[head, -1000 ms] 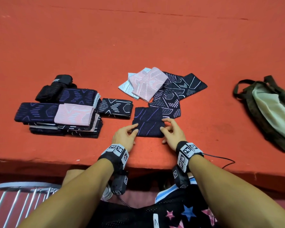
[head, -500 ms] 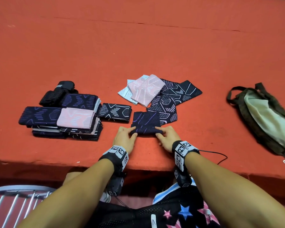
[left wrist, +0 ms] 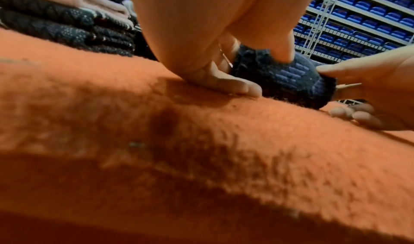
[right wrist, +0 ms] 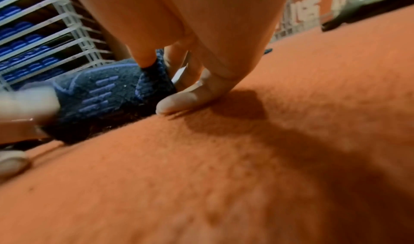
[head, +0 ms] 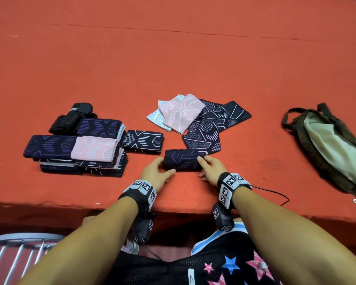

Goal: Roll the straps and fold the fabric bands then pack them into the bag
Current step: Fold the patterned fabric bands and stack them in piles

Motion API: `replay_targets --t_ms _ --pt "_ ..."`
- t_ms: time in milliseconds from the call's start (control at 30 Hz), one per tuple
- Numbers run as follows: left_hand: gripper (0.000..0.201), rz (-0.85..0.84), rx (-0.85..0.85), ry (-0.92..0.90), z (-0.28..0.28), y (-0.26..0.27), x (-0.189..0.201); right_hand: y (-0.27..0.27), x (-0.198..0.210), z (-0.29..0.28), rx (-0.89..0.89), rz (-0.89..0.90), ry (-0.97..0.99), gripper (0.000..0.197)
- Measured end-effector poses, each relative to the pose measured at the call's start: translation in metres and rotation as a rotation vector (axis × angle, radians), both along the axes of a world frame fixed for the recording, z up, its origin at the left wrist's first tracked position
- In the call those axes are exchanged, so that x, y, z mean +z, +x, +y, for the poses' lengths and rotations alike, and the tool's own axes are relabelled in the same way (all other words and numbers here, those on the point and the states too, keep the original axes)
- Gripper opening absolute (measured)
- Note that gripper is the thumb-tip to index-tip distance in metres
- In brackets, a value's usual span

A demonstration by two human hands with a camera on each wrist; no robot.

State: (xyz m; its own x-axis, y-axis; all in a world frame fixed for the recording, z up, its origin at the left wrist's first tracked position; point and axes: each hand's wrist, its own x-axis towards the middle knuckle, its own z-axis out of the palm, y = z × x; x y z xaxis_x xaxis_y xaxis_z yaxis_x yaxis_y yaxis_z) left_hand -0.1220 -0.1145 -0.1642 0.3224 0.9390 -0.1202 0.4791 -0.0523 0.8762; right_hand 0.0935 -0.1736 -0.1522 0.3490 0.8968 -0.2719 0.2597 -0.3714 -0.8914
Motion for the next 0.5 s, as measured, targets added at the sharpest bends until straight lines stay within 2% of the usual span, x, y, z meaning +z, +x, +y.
replay_targets --t_ms 67,133,267,500 --pt "0.016 -0.017 0.028 -0.015 0.002 0.0 -0.003 0.0 0.001 0.0 -0.008 0.015 0.004 0.02" --pt "0.01 0.001 0.065 0.002 0.003 0.002 -0.004 0.002 -0.002 -0.001 -0.003 0.027 0.004 0.006" --pt "0.008 0.05 0.104 0.0 0.005 0.003 -0.006 0.009 -0.02 -0.003 0.038 -0.093 0.015 0.003" --pt "0.018 0.074 0.204 -0.041 0.007 0.005 -0.009 0.006 -0.027 0.011 -0.046 -0.139 -0.057 0.026"
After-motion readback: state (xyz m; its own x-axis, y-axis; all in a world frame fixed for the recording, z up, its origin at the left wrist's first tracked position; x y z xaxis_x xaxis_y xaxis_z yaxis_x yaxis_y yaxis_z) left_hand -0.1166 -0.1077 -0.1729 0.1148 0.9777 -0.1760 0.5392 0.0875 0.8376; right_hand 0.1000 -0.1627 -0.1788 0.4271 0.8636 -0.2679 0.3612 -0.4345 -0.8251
